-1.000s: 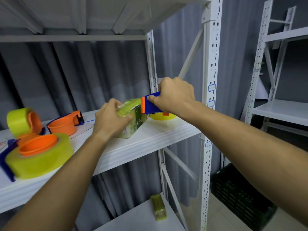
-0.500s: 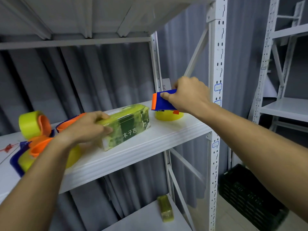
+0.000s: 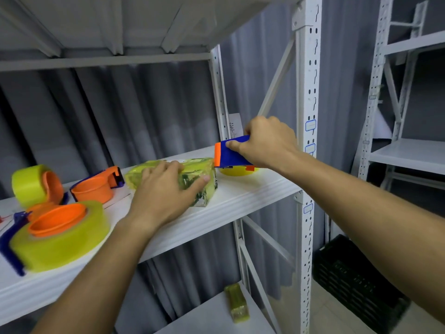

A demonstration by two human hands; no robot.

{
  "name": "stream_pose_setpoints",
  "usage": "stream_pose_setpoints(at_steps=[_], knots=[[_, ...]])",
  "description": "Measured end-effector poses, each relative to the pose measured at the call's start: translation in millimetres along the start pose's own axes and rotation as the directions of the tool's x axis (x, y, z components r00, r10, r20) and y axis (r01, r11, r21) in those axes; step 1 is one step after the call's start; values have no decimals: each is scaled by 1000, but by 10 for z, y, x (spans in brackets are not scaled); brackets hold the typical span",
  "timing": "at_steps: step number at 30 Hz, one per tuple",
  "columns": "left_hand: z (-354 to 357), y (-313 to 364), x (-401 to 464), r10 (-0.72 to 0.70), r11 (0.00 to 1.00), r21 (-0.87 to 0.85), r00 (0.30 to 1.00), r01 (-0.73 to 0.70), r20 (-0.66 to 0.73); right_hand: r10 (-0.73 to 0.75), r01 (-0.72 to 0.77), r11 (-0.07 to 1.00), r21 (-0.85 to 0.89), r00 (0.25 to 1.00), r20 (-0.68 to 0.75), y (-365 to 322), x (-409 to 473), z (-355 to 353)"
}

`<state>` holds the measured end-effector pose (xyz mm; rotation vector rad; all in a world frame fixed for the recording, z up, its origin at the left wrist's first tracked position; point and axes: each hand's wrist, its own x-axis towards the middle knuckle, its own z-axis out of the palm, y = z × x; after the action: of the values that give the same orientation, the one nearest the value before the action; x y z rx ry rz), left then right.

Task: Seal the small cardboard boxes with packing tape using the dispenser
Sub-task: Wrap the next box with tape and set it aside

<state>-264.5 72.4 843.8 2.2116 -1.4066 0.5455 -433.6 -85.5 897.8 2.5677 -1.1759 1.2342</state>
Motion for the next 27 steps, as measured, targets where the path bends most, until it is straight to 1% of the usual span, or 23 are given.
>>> stream_pose_setpoints(at_steps=[2,4,6,10,14,18,21,22,23,25,27], knots=[[49,24,61,-38,999,31,999,38,26,-2,2,1000,6,1000,-6,15,7,3],[71,-11,144,-26,1000,-9,999,26,19,6,-6,999,31,1000,-6,41,15,-4],[87,-78,219,-14,993,-116,1000,17,27,32,-30,995,97,999,-17,94,27,-30],[176,-190,265,-10,945,-328,1000,18,28,83,-72,963,260,996,-32,228,59,-100],[250,-230,302,-22,918,-398,999,9,-27,48,-45,945,325,999,0,264,49,-161],[185,-276,361,-31,872,-486,999,48,42,-4,-19,911,412,998,55,225,20,-188],[122,-259,373,-9,853,-520,997,49,80,-33,-3,902,433,997,76,173,2,-196],[98,-242,370,-19,827,-560,998,52,64,-43,3,896,444,996,79,154,1,-197],[65,-220,361,-49,779,-624,998,59,32,-54,9,886,463,995,85,137,-1,-198],[-17,-170,348,-149,627,-775,989,82,-15,-81,18,856,516,991,102,101,-4,-205],[-96,-126,348,-200,443,-888,979,124,37,-95,15,824,566,989,113,67,1,-209]])
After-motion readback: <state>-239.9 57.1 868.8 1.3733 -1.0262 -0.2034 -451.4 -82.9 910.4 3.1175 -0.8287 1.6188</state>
